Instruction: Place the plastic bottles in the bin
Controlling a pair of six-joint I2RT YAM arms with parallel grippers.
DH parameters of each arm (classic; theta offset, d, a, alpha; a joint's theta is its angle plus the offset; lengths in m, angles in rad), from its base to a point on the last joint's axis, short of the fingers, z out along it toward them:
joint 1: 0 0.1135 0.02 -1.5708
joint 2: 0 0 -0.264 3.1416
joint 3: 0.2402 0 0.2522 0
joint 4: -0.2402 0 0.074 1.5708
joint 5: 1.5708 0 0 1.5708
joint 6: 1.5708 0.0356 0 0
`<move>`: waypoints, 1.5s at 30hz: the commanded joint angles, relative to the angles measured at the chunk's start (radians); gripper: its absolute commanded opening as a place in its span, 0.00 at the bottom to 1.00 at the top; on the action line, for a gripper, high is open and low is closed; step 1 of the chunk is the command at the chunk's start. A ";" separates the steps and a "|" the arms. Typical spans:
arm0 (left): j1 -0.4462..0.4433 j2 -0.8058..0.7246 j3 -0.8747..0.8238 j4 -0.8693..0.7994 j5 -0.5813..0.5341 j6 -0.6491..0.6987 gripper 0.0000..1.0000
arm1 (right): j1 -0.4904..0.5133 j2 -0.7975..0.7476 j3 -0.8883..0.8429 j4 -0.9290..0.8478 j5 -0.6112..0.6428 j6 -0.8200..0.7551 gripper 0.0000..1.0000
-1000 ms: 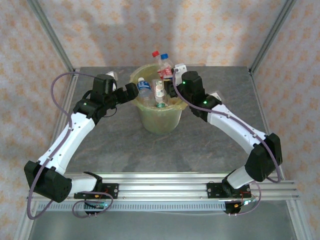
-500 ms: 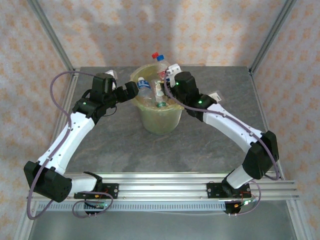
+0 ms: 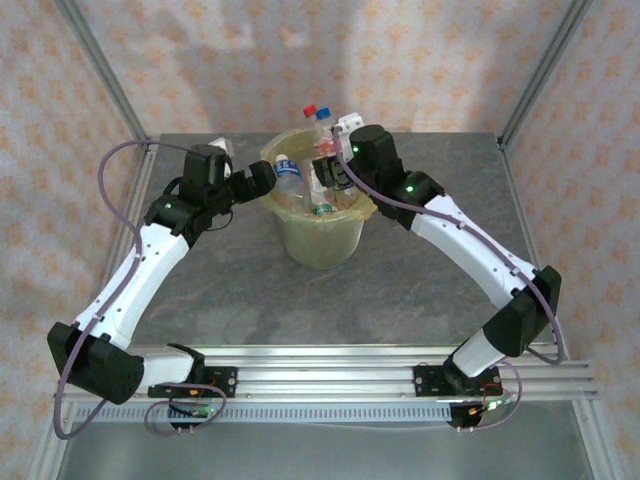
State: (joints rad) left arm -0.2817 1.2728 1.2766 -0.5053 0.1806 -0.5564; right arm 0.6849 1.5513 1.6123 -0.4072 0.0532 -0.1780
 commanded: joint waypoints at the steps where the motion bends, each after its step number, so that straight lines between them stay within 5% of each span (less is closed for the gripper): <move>1: -0.006 -0.004 0.029 -0.010 -0.026 0.012 1.00 | 0.002 -0.046 0.085 -0.071 0.109 0.058 0.87; 9: -0.005 -0.009 0.028 -0.010 -0.041 0.013 1.00 | -0.102 0.013 0.342 -0.427 0.333 0.405 0.99; 13: -0.005 -0.010 0.021 -0.010 -0.047 0.014 1.00 | -0.245 0.029 0.312 -0.547 0.254 0.588 0.99; 25: -0.006 -0.016 0.018 -0.021 -0.064 0.016 1.00 | -0.480 0.127 -0.007 -0.461 0.051 0.811 0.99; 45: -0.005 -0.021 0.011 -0.039 -0.079 0.052 1.00 | -0.543 0.428 -0.048 -0.291 -0.087 0.885 0.99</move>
State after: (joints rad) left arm -0.2817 1.2728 1.2766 -0.5186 0.1299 -0.5228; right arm 0.1505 1.9549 1.5536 -0.7437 -0.0139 0.6964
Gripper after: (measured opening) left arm 0.999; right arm 0.990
